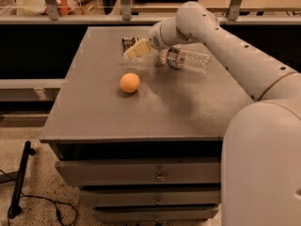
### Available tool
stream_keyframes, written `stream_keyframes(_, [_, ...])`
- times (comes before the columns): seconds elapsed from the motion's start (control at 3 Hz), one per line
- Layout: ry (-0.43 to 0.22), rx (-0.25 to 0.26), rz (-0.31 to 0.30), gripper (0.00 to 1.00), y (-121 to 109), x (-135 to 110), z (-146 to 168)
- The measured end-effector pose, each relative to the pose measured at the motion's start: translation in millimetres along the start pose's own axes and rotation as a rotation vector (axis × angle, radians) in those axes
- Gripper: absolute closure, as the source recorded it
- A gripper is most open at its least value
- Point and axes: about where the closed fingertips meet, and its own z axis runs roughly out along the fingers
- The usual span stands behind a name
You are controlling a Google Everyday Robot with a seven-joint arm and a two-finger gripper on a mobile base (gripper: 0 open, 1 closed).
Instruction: Pick rxbar chocolate
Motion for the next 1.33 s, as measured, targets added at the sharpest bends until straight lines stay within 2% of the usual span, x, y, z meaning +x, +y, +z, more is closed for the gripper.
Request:
stream_keyframes(1.0, [0.035,-0.096,0.017,0.0,11.9,10.7,19.2])
stream_keyframes(1.33, [0.029,-0.102,0.013,0.16,15.4,10.5,20.9])
